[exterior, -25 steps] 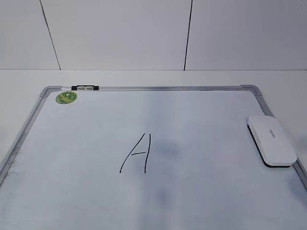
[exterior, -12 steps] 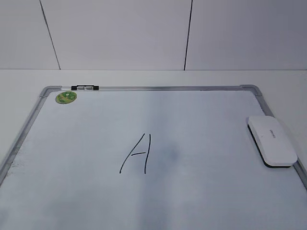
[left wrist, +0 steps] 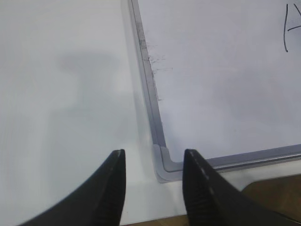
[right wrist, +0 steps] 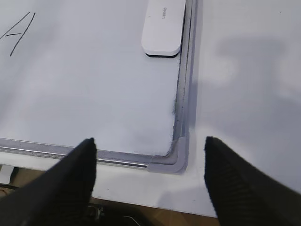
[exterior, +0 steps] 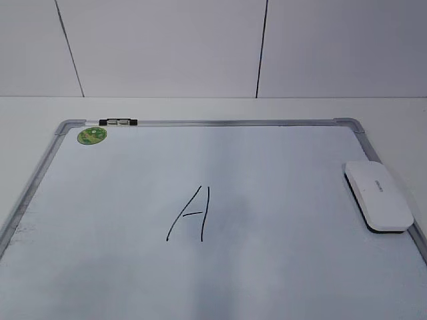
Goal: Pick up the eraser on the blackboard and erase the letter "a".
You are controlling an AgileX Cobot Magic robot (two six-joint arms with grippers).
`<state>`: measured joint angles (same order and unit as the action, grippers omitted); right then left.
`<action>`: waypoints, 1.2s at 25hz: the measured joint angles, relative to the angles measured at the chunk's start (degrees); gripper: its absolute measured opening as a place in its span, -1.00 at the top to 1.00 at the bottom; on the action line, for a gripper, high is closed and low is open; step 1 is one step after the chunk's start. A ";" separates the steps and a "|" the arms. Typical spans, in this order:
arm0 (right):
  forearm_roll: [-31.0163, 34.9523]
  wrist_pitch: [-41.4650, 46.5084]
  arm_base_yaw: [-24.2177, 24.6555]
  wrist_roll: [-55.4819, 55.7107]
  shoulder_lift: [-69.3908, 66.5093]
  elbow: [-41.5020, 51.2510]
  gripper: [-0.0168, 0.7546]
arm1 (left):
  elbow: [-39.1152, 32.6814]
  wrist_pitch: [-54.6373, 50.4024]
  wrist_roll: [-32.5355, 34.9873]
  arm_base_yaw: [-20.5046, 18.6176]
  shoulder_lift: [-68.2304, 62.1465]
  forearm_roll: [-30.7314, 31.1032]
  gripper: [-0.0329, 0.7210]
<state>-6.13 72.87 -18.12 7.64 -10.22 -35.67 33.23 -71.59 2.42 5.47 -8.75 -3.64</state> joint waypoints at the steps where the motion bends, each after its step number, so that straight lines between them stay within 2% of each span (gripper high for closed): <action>1: -0.54 0.00 0.00 -0.26 0.00 0.32 -0.62 | 0.00 0.00 0.00 0.00 0.00 0.08 0.10; 5: -2.97 0.10 0.00 -0.55 0.39 3.47 -0.78 | 0.00 0.92 0.00 0.00 0.00 0.28 0.10; 15: -3.97 -2.98 0.00 -0.73 2.44 5.15 -0.78 | -2.76 5.28 0.00 0.00 0.00 0.56 0.10; 21: -3.97 -6.57 0.00 -0.73 2.48 6.67 -0.72 | -4.11 7.96 0.00 0.00 0.00 0.56 0.10; 30: -3.97 -7.01 0.00 -0.73 2.48 6.76 -0.47 | -4.11 8.19 0.00 0.00 0.00 0.56 0.10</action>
<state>-10.10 65.86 -18.12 6.91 -7.74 -28.91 29.12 -63.40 2.42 5.47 -8.75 -3.08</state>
